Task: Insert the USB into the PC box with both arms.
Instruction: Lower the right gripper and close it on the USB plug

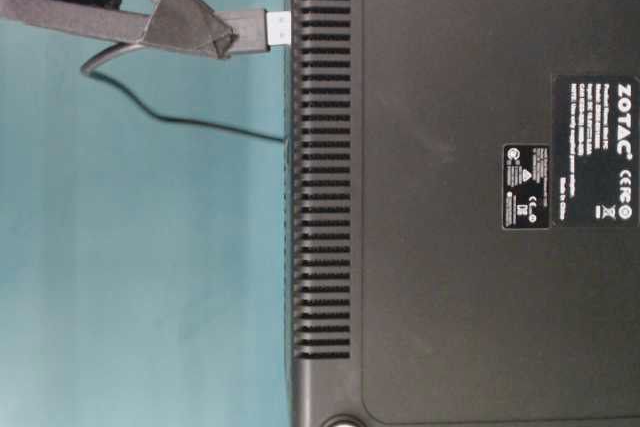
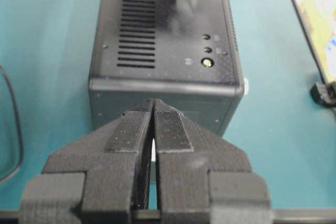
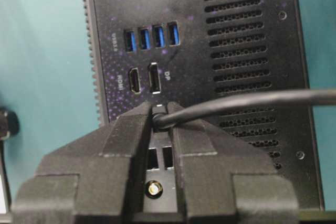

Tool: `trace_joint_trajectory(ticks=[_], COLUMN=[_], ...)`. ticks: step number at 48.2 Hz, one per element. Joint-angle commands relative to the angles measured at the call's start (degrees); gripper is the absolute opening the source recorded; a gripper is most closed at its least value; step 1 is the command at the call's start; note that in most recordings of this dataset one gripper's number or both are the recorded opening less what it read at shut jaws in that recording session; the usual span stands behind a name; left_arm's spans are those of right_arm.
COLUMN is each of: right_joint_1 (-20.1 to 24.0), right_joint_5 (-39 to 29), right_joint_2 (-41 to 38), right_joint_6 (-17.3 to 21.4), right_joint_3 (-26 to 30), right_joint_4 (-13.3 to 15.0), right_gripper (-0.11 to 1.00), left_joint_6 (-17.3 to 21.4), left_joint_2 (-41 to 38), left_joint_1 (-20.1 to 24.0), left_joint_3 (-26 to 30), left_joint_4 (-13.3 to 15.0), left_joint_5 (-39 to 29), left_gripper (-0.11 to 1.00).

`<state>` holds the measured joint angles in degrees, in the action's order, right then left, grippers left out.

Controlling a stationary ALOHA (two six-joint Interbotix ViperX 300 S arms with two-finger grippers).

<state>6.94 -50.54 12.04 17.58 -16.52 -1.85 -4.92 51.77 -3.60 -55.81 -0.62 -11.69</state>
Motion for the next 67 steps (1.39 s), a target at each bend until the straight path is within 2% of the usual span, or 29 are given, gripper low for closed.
trace_joint_trajectory(ticks=[1,13,25,36,45,67], right_joint_1=[-0.3,-0.3,-0.1,0.2,0.6,0.9], right_joint_5=[-0.3,-0.6,-0.6,-0.2,0.1,1.4], right_joint_2=[0.5,0.4,-2.2,-5.0,-5.7,-6.4], right_joint_6=[-0.4,-0.4,-0.4,-1.3,-2.1,-2.5], right_joint_3=[2.2,4.5,8.9,9.8,10.1,8.4], right_joint_4=[0.2,0.5,6.0,7.7,10.5,11.1], right_gripper=[0.13,0.11,0.11,0.11,0.11,0.11], left_joint_6=[-0.1,-0.1,-0.1,-0.1,-0.1,-0.2], left_joint_2=[0.0,0.4,0.4,0.4,0.4,0.4], left_joint_1=[0.0,0.0,-0.1,0.0,0.0,-0.1], left_joint_3=[1.3,1.2,1.1,1.1,1.0,0.8], left_joint_4=[-0.2,-0.2,-0.2,-0.1,-0.2,-0.1], left_joint_5=[0.4,0.5,0.4,0.4,0.4,0.5], left_gripper=[0.0,0.0,0.0,0.0,0.0,0.0])
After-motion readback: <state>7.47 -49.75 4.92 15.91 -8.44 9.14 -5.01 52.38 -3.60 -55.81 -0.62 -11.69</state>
